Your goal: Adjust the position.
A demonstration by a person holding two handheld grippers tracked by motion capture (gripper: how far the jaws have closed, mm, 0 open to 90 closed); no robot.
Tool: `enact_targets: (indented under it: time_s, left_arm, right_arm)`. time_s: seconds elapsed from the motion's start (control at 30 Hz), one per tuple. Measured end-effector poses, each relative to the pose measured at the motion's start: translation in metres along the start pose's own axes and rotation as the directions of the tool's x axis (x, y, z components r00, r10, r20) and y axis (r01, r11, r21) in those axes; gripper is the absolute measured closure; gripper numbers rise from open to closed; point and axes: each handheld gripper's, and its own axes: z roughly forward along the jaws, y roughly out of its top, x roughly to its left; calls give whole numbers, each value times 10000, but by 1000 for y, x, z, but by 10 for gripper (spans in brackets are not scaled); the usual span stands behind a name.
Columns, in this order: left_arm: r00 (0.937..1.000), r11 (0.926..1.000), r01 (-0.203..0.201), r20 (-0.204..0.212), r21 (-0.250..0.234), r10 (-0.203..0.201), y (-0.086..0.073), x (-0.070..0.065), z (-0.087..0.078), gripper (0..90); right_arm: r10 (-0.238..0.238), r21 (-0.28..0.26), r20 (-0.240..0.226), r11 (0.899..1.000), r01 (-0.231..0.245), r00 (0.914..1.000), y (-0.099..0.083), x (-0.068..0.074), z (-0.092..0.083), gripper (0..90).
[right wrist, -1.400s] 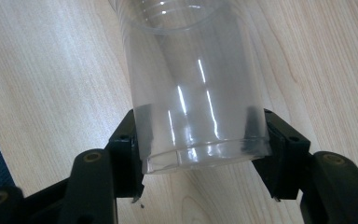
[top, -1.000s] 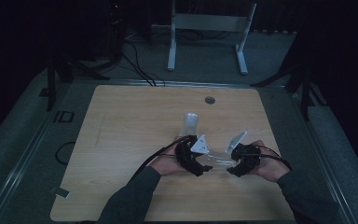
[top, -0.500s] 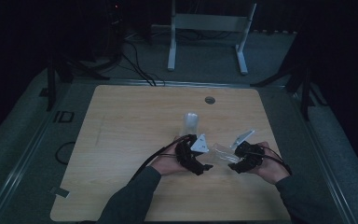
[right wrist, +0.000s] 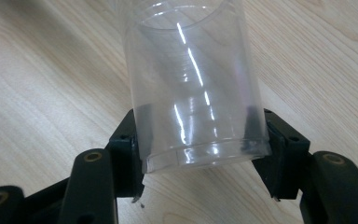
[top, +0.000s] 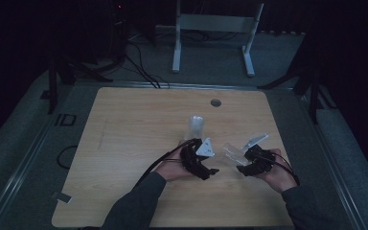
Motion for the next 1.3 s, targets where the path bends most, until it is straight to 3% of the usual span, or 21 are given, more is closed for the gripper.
enact_targets:
  time_s: [0.43, 0.7, 0.93, 1.1, 1.3]
  left_arm:
    - [10000, 10000, 27, 37, 11, -27, 0, -1, 1, 243]
    - [10000, 10000, 2, 6, 9, -2, 1, -2, 2, 243]
    - [9999, 9999, 104, -5, -39, -104, 0, -1, 0, 243]
    - [9999, 9999, 106, -42, -50, -107, 0, -1, 0, 243]
    - [9998, 9998, 163, -65, -92, -164, 0, -1, 1, 243]
  right_arm:
    - [882, -182, 524, 9960, -874, 9947, -8, -7, 3, 419]
    - [1537, -419, 910, 9877, -1504, 9839, -9, -13, 5, 419]
    - [2464, -816, 1227, 9679, -2376, 9614, -11, -19, 8, 419]
    - [3189, -1064, 1470, 9462, -3056, 9363, -14, -24, 10, 419]
    - [3609, -1280, 1751, 9309, -3422, 9160, -17, -27, 9, 419]
